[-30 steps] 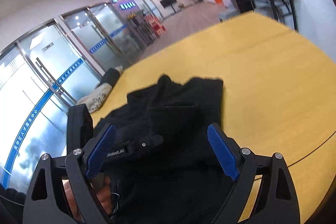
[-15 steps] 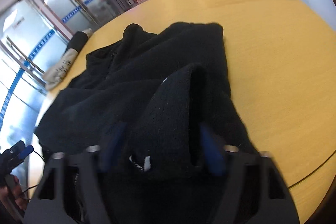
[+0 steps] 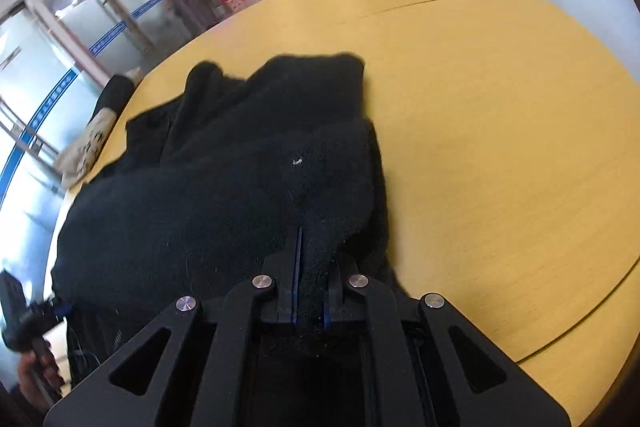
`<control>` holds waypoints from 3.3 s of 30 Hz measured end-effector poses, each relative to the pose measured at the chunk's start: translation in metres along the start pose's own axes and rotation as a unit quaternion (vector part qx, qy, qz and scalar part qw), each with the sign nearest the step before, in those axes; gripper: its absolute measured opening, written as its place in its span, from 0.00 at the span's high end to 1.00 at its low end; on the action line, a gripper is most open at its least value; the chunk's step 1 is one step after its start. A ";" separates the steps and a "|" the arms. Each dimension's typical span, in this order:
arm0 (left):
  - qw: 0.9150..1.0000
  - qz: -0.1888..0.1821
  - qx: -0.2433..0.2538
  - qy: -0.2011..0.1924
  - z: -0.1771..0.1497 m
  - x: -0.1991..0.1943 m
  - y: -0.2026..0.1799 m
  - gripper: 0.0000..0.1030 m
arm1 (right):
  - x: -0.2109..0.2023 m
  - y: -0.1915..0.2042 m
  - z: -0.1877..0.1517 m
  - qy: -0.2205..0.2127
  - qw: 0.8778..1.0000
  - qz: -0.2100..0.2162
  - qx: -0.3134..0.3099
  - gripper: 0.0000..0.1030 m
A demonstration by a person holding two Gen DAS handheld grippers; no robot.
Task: Fold clothes
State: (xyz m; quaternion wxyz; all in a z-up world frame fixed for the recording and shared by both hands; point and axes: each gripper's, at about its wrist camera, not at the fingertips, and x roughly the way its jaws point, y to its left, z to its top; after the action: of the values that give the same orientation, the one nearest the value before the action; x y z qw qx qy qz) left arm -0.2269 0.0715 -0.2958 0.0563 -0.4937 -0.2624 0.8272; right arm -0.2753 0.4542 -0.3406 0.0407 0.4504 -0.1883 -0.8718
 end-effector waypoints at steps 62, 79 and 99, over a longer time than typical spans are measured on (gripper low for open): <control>0.984 0.034 0.176 0.002 0.052 -0.033 -0.034 0.10 | -0.091 0.021 -0.006 -0.035 0.988 0.033 -0.147 0.09; 0.972 0.045 0.159 0.168 -0.151 -0.202 0.050 0.03 | -0.223 -0.015 -0.209 0.113 0.983 0.070 -0.124 0.08; 0.976 -0.032 0.128 0.172 -0.195 -0.146 0.087 0.02 | -0.173 -0.019 -0.283 0.127 0.981 0.024 -0.147 0.20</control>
State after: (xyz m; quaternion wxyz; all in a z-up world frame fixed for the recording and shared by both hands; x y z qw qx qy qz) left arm 0.0268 0.0193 -0.2967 0.1895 -0.6084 -0.1566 0.7546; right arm 0.0558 0.4313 -0.3623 0.1513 0.5422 -0.0622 -0.8242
